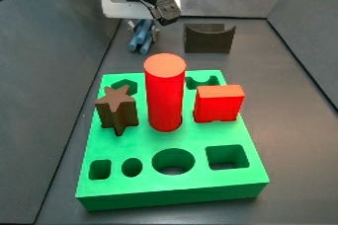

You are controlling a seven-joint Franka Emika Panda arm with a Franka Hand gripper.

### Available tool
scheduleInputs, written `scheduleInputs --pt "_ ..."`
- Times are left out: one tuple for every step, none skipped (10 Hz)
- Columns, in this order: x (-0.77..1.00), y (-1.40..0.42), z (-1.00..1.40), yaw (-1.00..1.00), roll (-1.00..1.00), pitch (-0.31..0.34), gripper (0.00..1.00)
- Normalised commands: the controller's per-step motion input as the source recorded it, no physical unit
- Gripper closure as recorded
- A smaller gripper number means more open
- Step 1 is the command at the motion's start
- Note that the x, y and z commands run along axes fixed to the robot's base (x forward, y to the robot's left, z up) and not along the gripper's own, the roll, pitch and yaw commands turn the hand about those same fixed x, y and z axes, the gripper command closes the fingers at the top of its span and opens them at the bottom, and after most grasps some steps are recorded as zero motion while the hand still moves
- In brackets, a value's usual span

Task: Pick up the 3 prong object. Move up. Rotate the 3 prong object. Place the 3 prong object on the fixture. Regrasp the 3 prong object. Move to above the board. Insert the 3 prong object.
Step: Move up.

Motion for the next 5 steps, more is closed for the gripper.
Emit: scheduleInputs --pt "-0.04 0.05 0.82 0.00 0.01 0.019 1.00" --pt "-0.05 0.04 0.76 -0.01 0.01 0.034 1.00" --pt "-0.03 0.03 0.62 -0.01 0.01 0.059 1.00" --pt "-0.02 0.02 0.53 -0.02 0.01 0.065 1.00" --pt "-0.02 0.02 0.35 -0.02 0.02 0.065 1.00"
